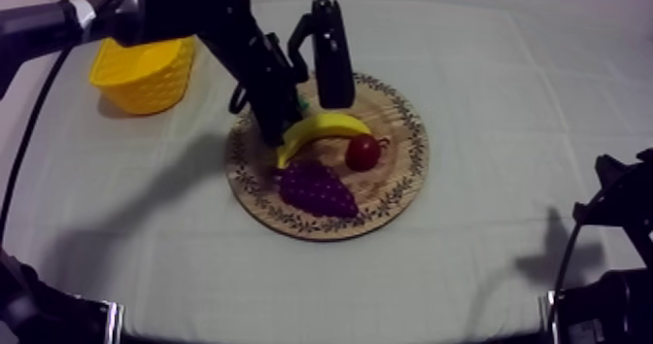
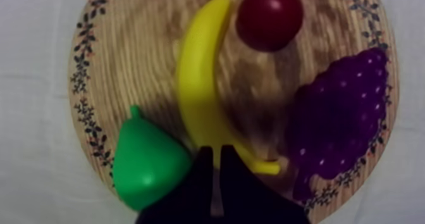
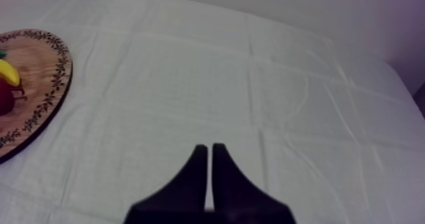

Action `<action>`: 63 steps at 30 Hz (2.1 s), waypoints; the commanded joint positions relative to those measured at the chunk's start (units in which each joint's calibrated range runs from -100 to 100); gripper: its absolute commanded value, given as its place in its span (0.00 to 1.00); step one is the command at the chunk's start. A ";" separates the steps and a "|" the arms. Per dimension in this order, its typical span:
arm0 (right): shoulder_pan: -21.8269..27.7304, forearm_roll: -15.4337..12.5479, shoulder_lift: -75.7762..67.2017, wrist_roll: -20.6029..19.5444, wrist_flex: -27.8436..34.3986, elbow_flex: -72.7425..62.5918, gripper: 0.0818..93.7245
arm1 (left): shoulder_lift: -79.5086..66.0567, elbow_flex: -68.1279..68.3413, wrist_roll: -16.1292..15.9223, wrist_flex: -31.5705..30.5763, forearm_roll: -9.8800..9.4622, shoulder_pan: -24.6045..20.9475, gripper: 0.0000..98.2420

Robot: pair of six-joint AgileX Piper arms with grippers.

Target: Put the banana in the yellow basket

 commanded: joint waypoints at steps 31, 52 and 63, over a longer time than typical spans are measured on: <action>0.02 0.02 -0.02 0.01 -0.01 -0.03 0.00 | 3.97 -4.46 12.11 -4.57 -5.31 2.98 0.01; 0.02 0.02 -0.02 0.01 -0.01 -0.03 0.00 | 3.07 -0.10 10.68 -7.95 -5.34 3.33 0.75; 0.02 0.02 -0.02 0.01 -0.01 -0.03 0.00 | 6.28 -3.90 10.68 -5.63 -5.65 2.17 0.91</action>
